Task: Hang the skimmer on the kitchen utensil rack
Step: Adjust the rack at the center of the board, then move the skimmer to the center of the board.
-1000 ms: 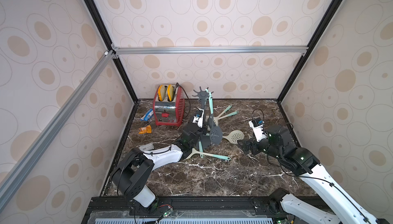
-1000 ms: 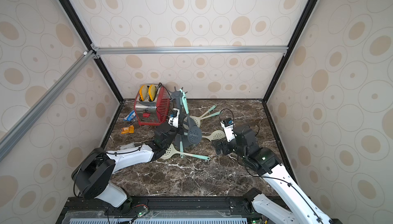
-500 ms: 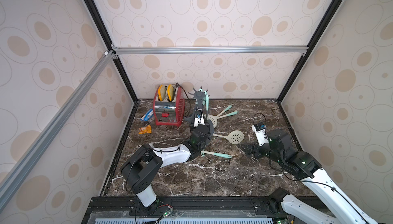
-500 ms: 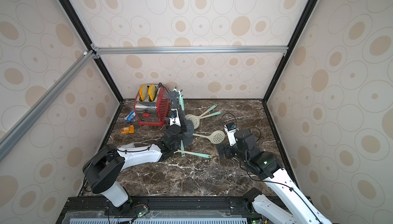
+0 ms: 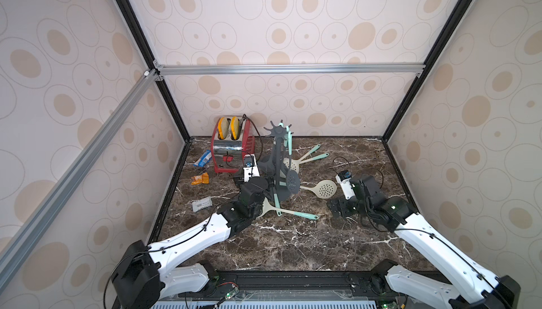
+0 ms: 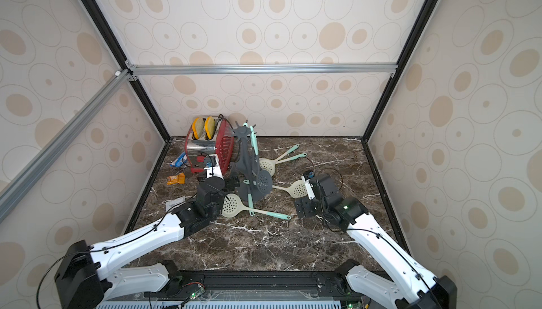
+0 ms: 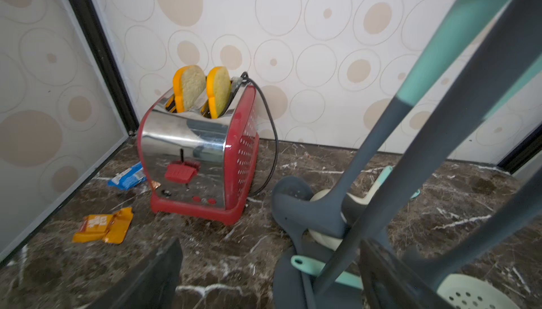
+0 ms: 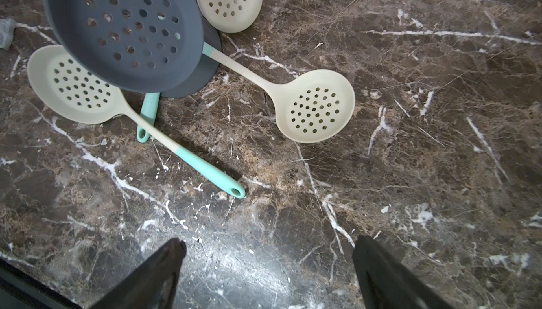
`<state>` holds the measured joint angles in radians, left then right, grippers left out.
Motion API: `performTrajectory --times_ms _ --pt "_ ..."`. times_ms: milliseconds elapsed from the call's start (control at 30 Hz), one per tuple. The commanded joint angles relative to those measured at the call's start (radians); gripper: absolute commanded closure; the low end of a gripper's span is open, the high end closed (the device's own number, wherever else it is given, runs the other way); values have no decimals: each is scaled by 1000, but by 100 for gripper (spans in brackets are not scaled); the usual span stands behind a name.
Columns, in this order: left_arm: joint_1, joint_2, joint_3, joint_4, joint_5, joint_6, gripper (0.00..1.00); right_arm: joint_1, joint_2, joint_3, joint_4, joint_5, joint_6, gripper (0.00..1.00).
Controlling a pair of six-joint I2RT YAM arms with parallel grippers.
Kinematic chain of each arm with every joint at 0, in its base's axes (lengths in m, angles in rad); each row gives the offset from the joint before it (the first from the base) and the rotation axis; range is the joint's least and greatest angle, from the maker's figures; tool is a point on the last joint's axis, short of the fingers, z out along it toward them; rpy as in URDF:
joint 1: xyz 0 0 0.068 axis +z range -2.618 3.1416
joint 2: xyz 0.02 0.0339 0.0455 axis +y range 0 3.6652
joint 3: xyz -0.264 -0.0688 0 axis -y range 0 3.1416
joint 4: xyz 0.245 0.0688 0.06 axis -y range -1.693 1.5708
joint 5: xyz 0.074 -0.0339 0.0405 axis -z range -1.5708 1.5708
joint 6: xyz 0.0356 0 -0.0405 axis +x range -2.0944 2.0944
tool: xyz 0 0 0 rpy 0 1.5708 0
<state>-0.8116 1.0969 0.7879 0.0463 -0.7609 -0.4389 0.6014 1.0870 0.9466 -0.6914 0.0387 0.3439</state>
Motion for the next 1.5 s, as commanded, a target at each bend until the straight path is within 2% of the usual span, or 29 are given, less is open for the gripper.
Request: performTrajectory --times_ms 0,133,267,367,467,567,767,867,1000,1067,1267,1333,1467 --pt "2 -78 27 -371 45 -130 1 -32 85 81 -18 -62 26 5" --pt "35 -201 -16 -449 242 -173 1 -90 201 164 -23 -143 24 6" --pt "139 -265 -67 -508 448 -223 5 -120 293 218 -79 -178 -7 12" --pt "192 -257 -81 -561 531 -232 5 -120 294 175 -65 -226 -1 14" --pt "270 -210 -104 -553 676 -208 10 -115 245 86 11 -302 54 18" --pt "351 -143 -133 -509 788 -193 16 -53 193 -2 85 -334 104 21" --pt "464 -49 -193 -377 930 -173 21 161 122 -186 340 -231 301 33" --pt "503 25 -206 -306 1015 -151 23 208 121 -193 386 -183 324 35" --pt "506 112 -212 -221 1091 -125 24 209 90 -174 361 -154 288 35" --pt "504 151 -211 -187 1120 -117 30 209 70 -165 331 -136 264 35" --pt "500 218 -215 -81 1241 -91 36 207 -6 -197 281 -95 257 36" --pt "473 200 -229 -54 1251 -97 37 207 -39 -218 275 -83 259 36" --pt "362 128 -266 5 1217 -133 37 206 -99 -252 250 -54 269 38"
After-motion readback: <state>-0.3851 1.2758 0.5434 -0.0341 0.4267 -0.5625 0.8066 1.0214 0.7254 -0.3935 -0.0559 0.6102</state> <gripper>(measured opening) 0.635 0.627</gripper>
